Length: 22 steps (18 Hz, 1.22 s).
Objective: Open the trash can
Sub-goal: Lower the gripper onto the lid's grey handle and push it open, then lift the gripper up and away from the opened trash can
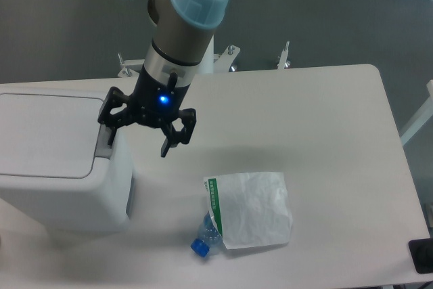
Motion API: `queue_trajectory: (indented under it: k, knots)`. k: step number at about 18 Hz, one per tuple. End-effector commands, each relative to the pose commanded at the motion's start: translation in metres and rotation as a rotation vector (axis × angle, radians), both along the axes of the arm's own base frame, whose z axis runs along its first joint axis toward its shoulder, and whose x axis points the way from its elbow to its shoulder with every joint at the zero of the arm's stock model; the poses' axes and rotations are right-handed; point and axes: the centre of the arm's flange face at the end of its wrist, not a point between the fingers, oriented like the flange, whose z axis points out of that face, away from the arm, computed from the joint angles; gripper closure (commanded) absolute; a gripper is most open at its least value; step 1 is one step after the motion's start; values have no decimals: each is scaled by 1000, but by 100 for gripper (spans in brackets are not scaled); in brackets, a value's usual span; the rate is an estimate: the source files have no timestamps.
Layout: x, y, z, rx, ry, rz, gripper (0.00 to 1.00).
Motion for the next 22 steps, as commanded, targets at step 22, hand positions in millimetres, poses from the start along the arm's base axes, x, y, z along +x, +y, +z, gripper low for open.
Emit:
queue_trajectory:
  k: [22]
  knots:
    - [-166, -118, 41, 13, 375, -102, 0]
